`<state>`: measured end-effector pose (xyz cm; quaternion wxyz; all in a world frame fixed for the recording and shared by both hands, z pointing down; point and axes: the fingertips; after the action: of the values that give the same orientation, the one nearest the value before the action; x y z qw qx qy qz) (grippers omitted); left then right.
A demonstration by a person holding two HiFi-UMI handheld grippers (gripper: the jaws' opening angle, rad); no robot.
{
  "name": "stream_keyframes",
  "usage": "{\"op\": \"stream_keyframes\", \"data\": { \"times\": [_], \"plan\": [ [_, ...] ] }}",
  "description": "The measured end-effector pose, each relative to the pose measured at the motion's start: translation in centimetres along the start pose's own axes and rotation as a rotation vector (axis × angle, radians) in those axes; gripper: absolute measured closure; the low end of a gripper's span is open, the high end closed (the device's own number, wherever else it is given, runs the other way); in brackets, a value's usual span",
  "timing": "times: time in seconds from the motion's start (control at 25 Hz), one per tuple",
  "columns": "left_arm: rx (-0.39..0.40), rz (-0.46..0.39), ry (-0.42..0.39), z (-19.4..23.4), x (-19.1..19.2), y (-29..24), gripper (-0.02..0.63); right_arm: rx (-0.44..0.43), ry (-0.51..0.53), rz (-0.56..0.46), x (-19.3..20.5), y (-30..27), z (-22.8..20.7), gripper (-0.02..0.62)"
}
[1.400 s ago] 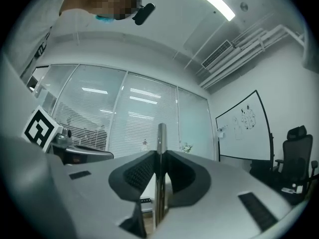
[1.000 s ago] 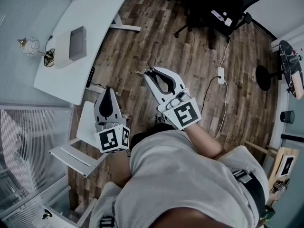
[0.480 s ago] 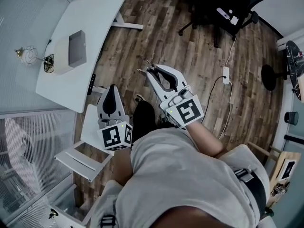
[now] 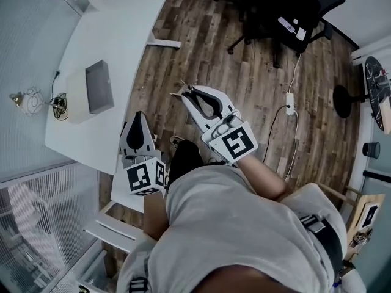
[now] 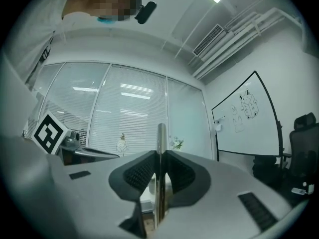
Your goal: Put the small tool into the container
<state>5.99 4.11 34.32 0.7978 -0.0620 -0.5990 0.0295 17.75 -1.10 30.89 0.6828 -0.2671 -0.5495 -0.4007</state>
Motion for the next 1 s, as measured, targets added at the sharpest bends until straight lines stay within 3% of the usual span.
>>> {"op": "stream_keyframes", "data": {
  "times": [0.52, 0.76, 1.0],
  "plan": [
    [0.053, 0.055, -0.01, 8.2, -2.8, -10.8, 0.582, 0.007, 0.011, 0.026, 2.3, -12.9, -2.7, 0.508],
    [-0.015, 0.056, 0.021, 10.2, -2.9, -13.6, 0.581, -0.072, 0.001, 0.017, 3.3, -17.0, -3.9, 0.508],
    [-0.159, 0.039, 0.034, 13.0, -3.4, -16.3, 0.581, -0.235, 0.001, -0.024, 3.9, -22.5, -5.3, 0.508]
  ]
}}
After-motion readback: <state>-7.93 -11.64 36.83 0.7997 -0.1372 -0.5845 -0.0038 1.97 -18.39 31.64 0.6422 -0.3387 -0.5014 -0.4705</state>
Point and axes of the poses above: the fingertips, and each gripper's own axes: y backward along the fingers, z to its left, x out of its underside, and after that the axes turned 15 degrees about y, right-handed
